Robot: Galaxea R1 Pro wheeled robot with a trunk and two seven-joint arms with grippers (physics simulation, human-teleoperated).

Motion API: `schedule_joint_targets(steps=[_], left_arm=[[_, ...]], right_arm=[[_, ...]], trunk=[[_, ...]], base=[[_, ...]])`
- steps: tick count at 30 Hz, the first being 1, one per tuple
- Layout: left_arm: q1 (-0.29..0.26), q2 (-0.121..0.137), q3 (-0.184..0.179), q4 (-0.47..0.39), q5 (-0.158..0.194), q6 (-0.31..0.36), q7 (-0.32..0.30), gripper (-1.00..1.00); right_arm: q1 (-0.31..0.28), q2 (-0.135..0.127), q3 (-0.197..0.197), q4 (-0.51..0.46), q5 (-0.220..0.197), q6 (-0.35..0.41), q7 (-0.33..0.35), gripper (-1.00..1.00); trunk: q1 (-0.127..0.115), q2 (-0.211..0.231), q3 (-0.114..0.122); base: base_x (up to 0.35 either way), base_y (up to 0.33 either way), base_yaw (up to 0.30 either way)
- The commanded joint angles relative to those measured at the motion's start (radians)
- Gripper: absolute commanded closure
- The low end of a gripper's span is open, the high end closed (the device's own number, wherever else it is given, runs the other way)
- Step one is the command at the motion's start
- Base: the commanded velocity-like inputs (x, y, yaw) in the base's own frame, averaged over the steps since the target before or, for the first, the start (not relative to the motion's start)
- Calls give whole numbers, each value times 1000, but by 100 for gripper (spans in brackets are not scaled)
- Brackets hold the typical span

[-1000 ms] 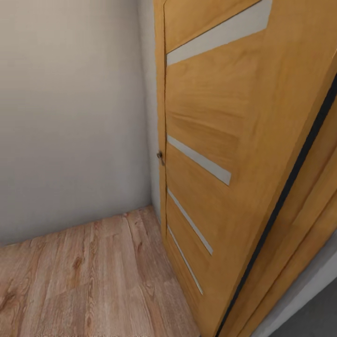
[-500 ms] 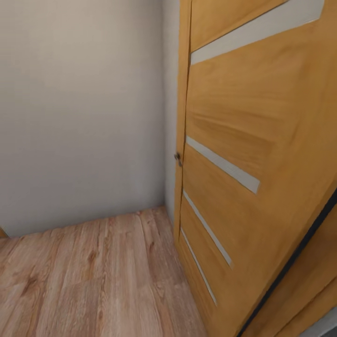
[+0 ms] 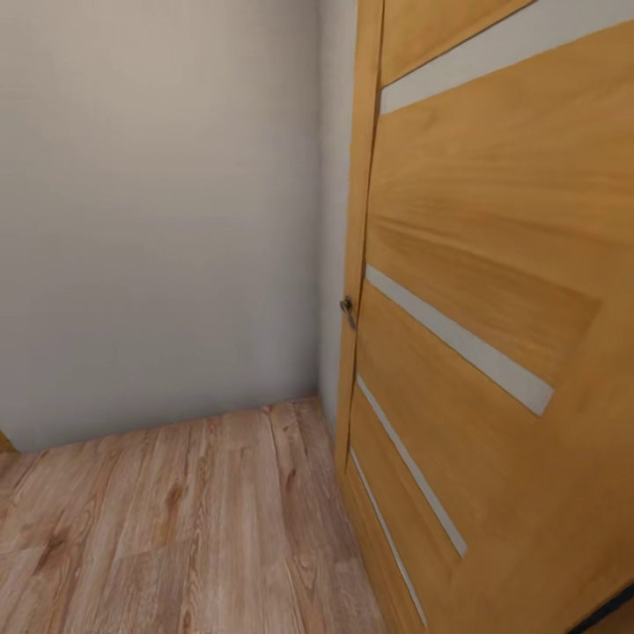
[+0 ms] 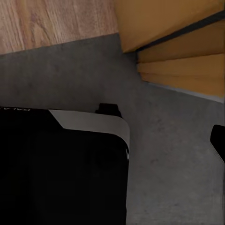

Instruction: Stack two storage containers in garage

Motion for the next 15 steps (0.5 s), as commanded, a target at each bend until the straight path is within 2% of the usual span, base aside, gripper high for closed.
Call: schedule_joint_targets(steps=[1,15], left_arm=[[-1,0,0,0,5,2,1,-100],[-1,0,0,0,7,2,2,-100]], right_arm=[[-1,1,8,3,-10,-6,-1,-100],[-1,1,8,2,-8,-7,-1,-100]], trunk=[[0,-1,-1],[0,-1,-1]], base=[[30,0,262],[4,0,270]])
